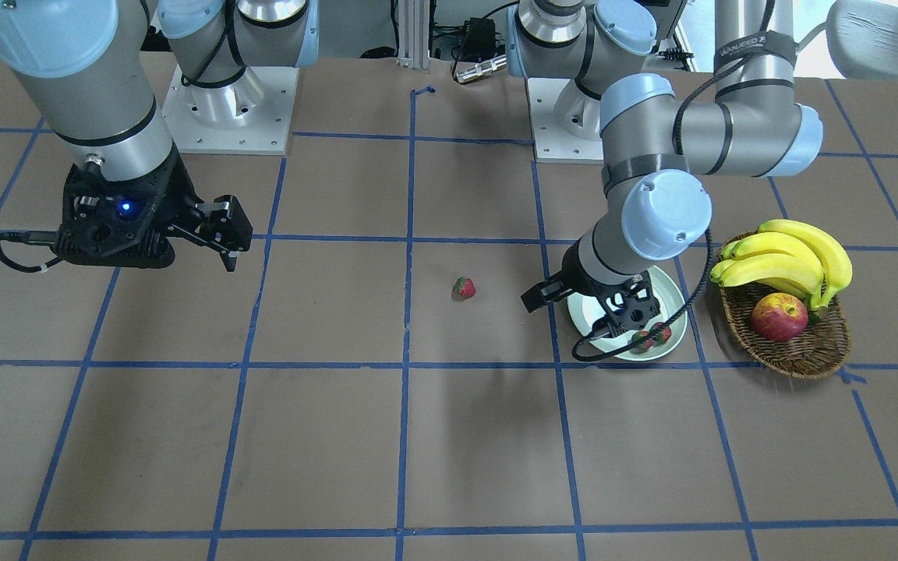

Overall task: Collect all strawberries into plate
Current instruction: 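Reach the left gripper to the last strawberry and grasp it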

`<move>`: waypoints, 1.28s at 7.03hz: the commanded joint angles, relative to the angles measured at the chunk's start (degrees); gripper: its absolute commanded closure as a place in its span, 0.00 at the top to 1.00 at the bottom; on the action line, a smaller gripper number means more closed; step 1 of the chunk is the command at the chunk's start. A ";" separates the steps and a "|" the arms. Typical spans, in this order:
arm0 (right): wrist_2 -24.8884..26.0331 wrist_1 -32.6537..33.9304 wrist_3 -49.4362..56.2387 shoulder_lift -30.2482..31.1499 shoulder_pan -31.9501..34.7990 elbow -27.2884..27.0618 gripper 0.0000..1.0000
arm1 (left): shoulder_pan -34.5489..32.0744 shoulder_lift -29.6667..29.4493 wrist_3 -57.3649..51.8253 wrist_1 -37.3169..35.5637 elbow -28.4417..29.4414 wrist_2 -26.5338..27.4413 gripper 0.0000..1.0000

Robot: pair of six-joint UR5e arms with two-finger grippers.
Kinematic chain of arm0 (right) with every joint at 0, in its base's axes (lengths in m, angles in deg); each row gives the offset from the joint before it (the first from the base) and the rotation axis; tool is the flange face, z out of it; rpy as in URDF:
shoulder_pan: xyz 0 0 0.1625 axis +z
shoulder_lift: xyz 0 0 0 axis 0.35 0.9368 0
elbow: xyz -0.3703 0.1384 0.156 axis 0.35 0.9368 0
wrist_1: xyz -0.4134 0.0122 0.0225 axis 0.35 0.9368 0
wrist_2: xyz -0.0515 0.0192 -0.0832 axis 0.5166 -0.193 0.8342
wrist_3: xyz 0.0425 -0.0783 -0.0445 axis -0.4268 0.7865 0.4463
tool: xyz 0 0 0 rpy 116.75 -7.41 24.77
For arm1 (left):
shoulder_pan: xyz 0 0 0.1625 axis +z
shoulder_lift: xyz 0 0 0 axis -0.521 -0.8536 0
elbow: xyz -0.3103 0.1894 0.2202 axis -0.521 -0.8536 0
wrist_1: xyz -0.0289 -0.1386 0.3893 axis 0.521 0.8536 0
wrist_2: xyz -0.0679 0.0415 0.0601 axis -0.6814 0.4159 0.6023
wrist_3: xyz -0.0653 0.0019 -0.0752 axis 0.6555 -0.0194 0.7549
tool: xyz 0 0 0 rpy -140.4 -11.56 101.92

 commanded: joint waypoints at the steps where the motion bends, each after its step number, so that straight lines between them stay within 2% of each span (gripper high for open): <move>1: -0.13 0.03 0.04 -0.05 0.02 -0.58 1.00 | -7.44 -1.62 11.78 -3.17 -0.84 -0.75 1.00; 3: -0.05 0.03 0.04 -0.05 0.02 -0.41 1.00 | -8.43 -2.85 14.19 -13.95 -8.37 -7.13 1.00; 4: 0.13 0.03 0.04 -0.13 0.02 -0.41 1.00 | -8.52 -3.21 15.33 -17.58 -11.11 -7.25 1.00; 5: 0.39 -0.06 0.04 -0.13 0.02 -0.32 1.00 | -8.70 -3.99 16.03 -17.70 -11.39 -7.60 0.98; 6: 0.22 0.03 0.04 -0.13 -0.06 -0.15 1.00 | -8.70 -4.61 17.43 -17.62 -11.40 -10.13 0.85; 7: 0.22 0.03 0.04 -0.13 -0.06 0.03 1.00 | -8.70 -4.79 17.54 -17.70 -11.31 -10.59 0.30; 8: 0.04 0.12 0.04 -0.05 -0.06 0.03 1.00 | -8.70 -4.88 17.01 -17.70 -11.22 -11.03 0.00; 9: 0.39 0.03 0.04 -0.13 -0.06 0.03 1.00 | -8.70 -4.62 15.62 -17.79 -10.79 -10.68 0.00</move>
